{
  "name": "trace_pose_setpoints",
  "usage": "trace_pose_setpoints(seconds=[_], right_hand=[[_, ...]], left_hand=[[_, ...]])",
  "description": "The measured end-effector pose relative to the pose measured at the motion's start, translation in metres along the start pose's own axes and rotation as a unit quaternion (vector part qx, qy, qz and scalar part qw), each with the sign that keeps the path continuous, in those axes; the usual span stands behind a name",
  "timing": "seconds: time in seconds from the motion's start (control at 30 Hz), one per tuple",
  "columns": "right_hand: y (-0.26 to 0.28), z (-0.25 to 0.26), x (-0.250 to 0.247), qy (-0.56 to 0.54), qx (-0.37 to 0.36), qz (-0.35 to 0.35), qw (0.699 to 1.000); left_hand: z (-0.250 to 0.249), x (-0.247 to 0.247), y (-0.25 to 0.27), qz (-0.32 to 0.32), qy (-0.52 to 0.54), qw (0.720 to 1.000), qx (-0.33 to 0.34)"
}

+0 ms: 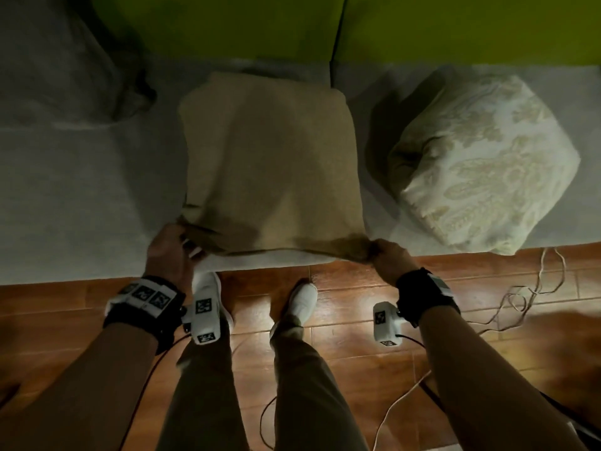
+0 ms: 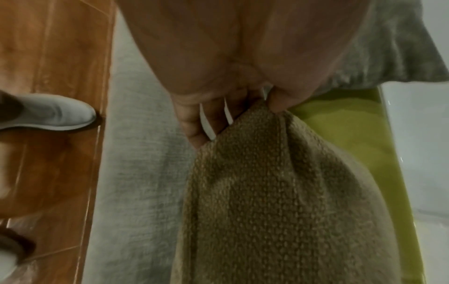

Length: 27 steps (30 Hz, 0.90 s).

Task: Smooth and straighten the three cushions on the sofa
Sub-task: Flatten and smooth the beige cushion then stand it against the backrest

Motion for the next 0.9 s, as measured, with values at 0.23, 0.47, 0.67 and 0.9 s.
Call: trace_pose_setpoints(seconds=[0.23, 0.47, 0.67, 0.9], right_hand=[[-0.005, 0.04, -0.005, -0.199, -0.068, -0.046, 0.977], [-0.013, 0.02, -0.025, -0.202, -0.062, -0.088, 0.973], [0.001, -0.011, -0.02, -0.49, 0.002, -0.057, 0.87], [-0.014, 0.015, -0.003, -0.345, -0.003, -0.076, 0.936]], left_hand=[[0.005, 0.005, 0.01, 0.047, -0.112, 0.993, 0.003], [-0.016, -0.015, 0.018, -0.015, 0.001, 0.999, 0.034], [-0.004, -0.014, 0.018, 0.104, 0.067, 0.992, -0.02], [0.004, 0.012, 0.023, 0.132, -0.138, 0.981, -0.023]])
Point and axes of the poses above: each hand's wrist, its own y-axis away from the middle knuckle, its own x-axis out of the palm, z = x × y, the point moved 9 cm from there along -y, towards the middle knuckle, and after that the axes turned 11 degrees about -x, right-handed, at the moved point
